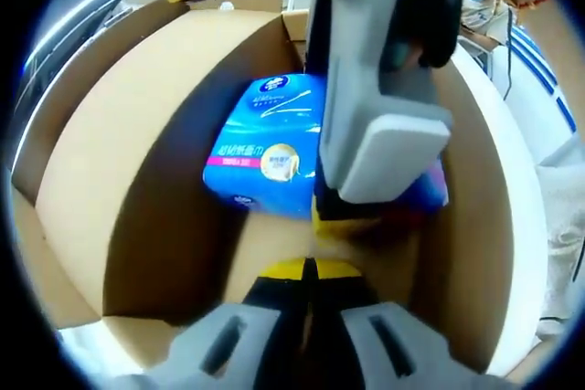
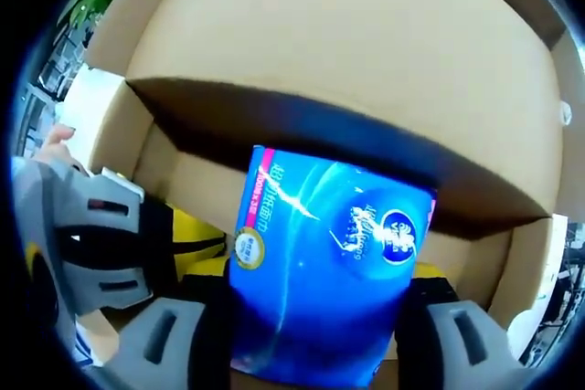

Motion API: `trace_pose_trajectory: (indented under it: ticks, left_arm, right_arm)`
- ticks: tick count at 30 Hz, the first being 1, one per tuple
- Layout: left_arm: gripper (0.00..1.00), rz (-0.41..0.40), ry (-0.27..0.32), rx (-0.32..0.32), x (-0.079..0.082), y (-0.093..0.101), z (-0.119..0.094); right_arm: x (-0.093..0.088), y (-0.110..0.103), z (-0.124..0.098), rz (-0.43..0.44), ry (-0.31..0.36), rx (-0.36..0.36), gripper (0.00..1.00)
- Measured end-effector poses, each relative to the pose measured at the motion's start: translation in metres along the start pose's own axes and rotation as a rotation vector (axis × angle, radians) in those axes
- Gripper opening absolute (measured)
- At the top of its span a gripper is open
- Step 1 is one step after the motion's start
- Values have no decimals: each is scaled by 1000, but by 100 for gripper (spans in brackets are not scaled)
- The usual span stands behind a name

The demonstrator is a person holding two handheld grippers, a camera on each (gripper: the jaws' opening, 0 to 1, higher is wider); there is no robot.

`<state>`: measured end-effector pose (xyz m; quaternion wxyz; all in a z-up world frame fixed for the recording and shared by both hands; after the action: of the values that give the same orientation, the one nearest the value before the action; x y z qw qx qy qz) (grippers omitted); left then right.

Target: Operate the shoe box by opening the lid, removing the specified soft item, and placing it in the target area until the item is outside and the box remains undamaged.

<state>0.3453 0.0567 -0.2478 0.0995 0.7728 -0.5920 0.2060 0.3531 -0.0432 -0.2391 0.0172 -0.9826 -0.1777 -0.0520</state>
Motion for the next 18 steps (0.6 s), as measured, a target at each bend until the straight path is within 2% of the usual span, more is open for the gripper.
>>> trace_pose_trajectory:
  ticks: [6, 18]
  left_arm:
    - [0, -3, 1, -2, 0, 0, 0]
    - [0, -4, 1, 1, 0, 0, 1]
  right_arm:
    - [-2, 0, -2, 2, 0, 0, 70]
    - [13, 5, -11, -1, 3, 1, 69]
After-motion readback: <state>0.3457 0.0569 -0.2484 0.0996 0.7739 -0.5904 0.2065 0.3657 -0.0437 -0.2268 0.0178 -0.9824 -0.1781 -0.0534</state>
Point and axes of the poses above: the point that each gripper's makers call its tool centre point, and the gripper's own axes: z roughly forward along the fingers, y roughly to its right, x roughly out of its top, the point moved 6 cm from there along -z, roughly backward along the fingers, and after that the axes turned 5 degrees about -y, right-handed, at the moved point
